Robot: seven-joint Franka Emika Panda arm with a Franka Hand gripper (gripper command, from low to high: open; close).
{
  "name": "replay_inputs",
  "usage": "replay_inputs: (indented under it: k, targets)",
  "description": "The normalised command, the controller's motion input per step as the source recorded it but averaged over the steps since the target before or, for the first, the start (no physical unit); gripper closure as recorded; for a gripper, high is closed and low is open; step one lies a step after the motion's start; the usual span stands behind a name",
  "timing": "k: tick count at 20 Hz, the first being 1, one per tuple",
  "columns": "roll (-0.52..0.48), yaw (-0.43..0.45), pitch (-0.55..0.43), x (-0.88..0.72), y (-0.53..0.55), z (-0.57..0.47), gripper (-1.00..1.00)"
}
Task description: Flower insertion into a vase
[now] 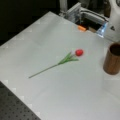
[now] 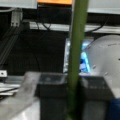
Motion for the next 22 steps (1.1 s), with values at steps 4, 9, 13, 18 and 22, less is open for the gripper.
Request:
replay_inputs:
  k: [4,9,13,18,22]
  targets:
    - [0.031,0.038,0.531,0.2,0.05,0.12,1.0]
    - [-0.004,0.1,0.462,0.25,0.09,0.12,1.0]
    - [-0.046,0.102,0.39,0.26,0.11,0.08,1.0]
    - [-0.07,0.074,0.495,0.31,0.1,0.11,1.0]
    - [-0.053,0.059,0.606,0.4,0.03,0.13,1.0]
